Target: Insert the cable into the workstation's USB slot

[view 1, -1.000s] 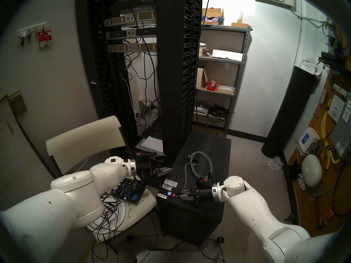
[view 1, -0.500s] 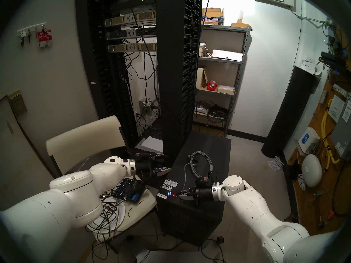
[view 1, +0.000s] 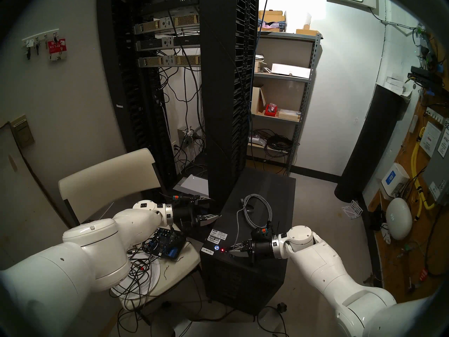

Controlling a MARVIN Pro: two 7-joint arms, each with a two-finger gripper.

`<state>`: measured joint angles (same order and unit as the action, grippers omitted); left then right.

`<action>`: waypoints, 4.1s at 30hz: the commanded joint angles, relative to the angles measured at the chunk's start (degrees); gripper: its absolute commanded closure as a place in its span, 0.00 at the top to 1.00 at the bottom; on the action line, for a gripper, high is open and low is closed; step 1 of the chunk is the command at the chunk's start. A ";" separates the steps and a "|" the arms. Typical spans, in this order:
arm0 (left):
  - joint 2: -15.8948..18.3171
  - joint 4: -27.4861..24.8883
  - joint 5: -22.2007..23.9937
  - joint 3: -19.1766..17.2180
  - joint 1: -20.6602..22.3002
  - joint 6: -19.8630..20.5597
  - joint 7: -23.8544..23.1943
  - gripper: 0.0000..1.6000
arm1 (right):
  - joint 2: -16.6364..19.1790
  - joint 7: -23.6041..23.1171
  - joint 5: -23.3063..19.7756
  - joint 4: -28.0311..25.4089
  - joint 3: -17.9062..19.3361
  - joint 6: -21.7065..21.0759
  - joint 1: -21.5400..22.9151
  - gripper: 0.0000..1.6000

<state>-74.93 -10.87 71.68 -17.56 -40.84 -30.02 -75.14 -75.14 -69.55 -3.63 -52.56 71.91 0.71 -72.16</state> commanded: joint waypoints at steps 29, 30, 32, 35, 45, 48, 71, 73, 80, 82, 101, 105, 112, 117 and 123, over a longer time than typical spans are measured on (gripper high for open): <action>-0.53 0.79 0.41 -0.65 0.81 0.25 -2.02 1.00 | 3.94 1.00 -1.39 -10.34 3.04 -0.80 -5.13 1.00; -0.52 0.79 0.46 -0.71 0.79 0.28 -2.00 1.00 | 4.24 1.41 -1.34 -10.89 3.41 -0.93 -5.46 1.00; -0.54 0.85 0.52 -0.82 0.77 0.35 -1.98 1.00 | 4.77 1.34 -1.43 -11.72 3.89 -1.45 -5.84 1.00; -0.64 1.16 0.53 -0.91 0.77 0.45 -1.92 1.00 | 5.25 1.47 -1.42 -12.57 4.37 -1.92 -6.37 1.00; 0.93 -0.41 -0.39 0.01 1.16 5.12 -3.45 1.00 | 5.44 2.68 -1.39 -14.32 5.65 -2.26 -7.90 1.00; 1.62 -1.52 -0.09 -0.12 0.81 6.44 -4.30 1.00 | 5.62 3.27 -1.60 -15.22 6.36 -2.12 -8.51 1.00; 9.39 -17.77 2.44 -2.18 -5.98 11.37 -0.74 1.00 | 6.91 5.71 -1.68 -19.81 9.62 -2.14 -11.48 1.00; 10.49 -20.21 2.30 -2.10 -6.41 11.69 0.99 1.00 | 6.92 5.78 -1.69 -19.92 9.74 -2.10 -11.63 1.00; 12.99 -25.85 1.69 -1.91 -7.29 12.16 6.08 1.00 | 6.81 6.20 -1.40 -20.05 9.94 -1.72 -11.91 1.00; 13.17 -26.22 1.62 -1.86 -7.30 12.30 6.28 1.00 | 6.78 6.43 -1.24 -20.09 9.95 -1.60 -11.87 1.00; 21.23 -40.89 -0.57 -2.00 -10.14 12.97 18.54 1.00 | 6.58 5.40 -1.15 -19.71 9.89 -2.00 -11.20 1.00; 21.64 -41.76 -0.94 -2.19 -10.38 13.16 19.40 1.00 | 6.33 5.71 -1.12 -19.71 10.23 -1.56 -11.38 1.00; 22.01 -42.50 -1.17 -2.26 -10.54 13.28 20.13 1.00 | 6.17 5.56 -0.93 -19.70 10.44 -1.56 -11.40 1.00; 22.11 -42.68 -1.13 -2.16 -10.53 13.28 20.32 1.00 | 6.09 5.48 -0.82 -19.70 10.55 -1.56 -11.41 1.00; 22.16 -42.75 -1.08 -2.08 -10.51 13.26 20.41 1.00 | 6.01 5.41 -0.71 -19.70 10.66 -1.57 -11.42 1.00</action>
<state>-52.79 -52.79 70.27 -19.16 -51.88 -16.66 -54.22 -68.88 -64.29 -4.22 -71.45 82.48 -0.90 -84.27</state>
